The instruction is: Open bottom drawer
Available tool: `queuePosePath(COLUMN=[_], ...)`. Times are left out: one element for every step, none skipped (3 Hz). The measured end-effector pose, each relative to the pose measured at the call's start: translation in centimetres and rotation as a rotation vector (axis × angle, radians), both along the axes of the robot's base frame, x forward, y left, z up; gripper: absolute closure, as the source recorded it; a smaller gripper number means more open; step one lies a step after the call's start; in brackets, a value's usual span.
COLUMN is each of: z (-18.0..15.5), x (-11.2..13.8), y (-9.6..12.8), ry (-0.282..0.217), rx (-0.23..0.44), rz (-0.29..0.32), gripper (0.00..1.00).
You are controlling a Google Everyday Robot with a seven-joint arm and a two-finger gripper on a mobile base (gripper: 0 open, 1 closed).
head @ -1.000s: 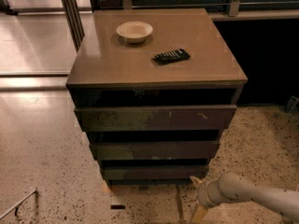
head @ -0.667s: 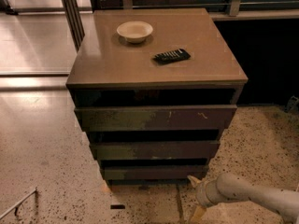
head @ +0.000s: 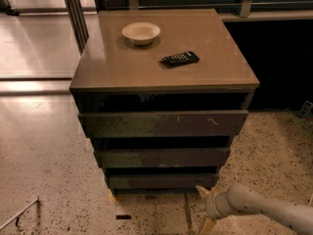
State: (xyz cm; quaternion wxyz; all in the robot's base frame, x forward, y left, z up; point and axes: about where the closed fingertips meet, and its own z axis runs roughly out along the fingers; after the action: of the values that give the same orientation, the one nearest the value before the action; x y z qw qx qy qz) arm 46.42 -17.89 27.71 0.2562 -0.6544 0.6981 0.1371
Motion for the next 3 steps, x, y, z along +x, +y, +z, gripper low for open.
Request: queuePosePath(z=[-1.9, -4.1, -5.6], x=[1.1, 3.2, 5.9], y=[0.8, 1.4, 2.0], ry=[-0.035, -0.057, -0.083], rx=[0.03, 0.046, 0.051], rz=[0.048, 0.074, 0.086], gripper=[0.0, 0.0, 0.0])
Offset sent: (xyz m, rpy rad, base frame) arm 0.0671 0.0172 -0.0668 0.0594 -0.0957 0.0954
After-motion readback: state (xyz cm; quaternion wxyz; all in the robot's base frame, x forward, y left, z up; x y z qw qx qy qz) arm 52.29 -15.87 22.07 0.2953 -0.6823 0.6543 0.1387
